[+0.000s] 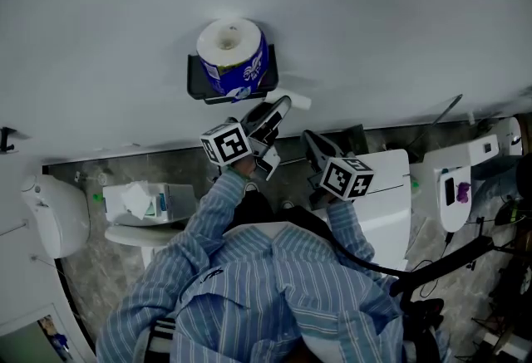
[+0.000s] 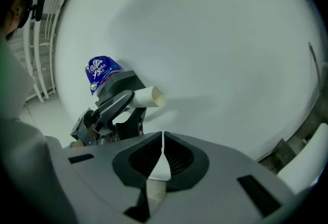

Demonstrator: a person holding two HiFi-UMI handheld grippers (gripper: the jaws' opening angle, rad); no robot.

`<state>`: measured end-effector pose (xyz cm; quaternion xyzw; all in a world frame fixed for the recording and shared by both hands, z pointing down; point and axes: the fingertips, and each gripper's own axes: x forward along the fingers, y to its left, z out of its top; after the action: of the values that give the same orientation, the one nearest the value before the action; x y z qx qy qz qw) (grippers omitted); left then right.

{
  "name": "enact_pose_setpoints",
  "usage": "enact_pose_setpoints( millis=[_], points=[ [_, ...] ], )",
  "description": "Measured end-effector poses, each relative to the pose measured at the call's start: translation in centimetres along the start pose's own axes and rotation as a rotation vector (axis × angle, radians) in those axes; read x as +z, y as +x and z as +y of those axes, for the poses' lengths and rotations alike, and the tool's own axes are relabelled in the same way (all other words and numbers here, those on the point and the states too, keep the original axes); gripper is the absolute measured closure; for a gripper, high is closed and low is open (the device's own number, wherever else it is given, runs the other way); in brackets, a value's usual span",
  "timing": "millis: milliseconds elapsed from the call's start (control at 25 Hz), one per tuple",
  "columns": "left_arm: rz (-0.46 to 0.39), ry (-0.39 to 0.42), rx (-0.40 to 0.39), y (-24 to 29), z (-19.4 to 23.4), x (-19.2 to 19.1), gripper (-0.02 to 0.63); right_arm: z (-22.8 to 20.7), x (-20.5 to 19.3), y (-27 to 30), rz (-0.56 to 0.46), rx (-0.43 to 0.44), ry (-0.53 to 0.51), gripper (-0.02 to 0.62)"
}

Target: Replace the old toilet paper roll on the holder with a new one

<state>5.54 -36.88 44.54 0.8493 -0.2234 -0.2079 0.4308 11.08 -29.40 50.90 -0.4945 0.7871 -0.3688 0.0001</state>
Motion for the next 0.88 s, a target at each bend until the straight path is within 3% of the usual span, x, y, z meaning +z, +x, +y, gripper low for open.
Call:
enact_pose_setpoints(
  millis=[240, 480, 560, 760, 880],
  points=[
    [0.129, 0.194, 0.032, 1.1, -0.7, -2.6, 0.423, -0.9, 0.4, -0.9, -0.009, -0.015, 0.005, 0.581],
    [0.234, 0.519, 0.108, 0.4, -0.9, -3.7, 0.423, -0.9, 1.1, -1.0, -0.022, -0.008, -0.011, 0.581],
    [0.247, 0.592, 0.129, 0.0, -0.8, -3.8, 0.423, -0.9, 1.4, -0.8, -0.028, -0.007, -0.02, 0.581],
    [0.246, 0.662, 0.18, -1.6, -0.3, -3.2, 0.423, 0.0, 2.4, -0.1, -0.041, 0.035, -0.045, 0.581],
    [0.229, 0.656, 0.217, -3.0, 0.3, -2.7, 0.423, 1.2, 3.2, 0.2, -0.052, 0.074, -0.066, 0.58]
  ],
)
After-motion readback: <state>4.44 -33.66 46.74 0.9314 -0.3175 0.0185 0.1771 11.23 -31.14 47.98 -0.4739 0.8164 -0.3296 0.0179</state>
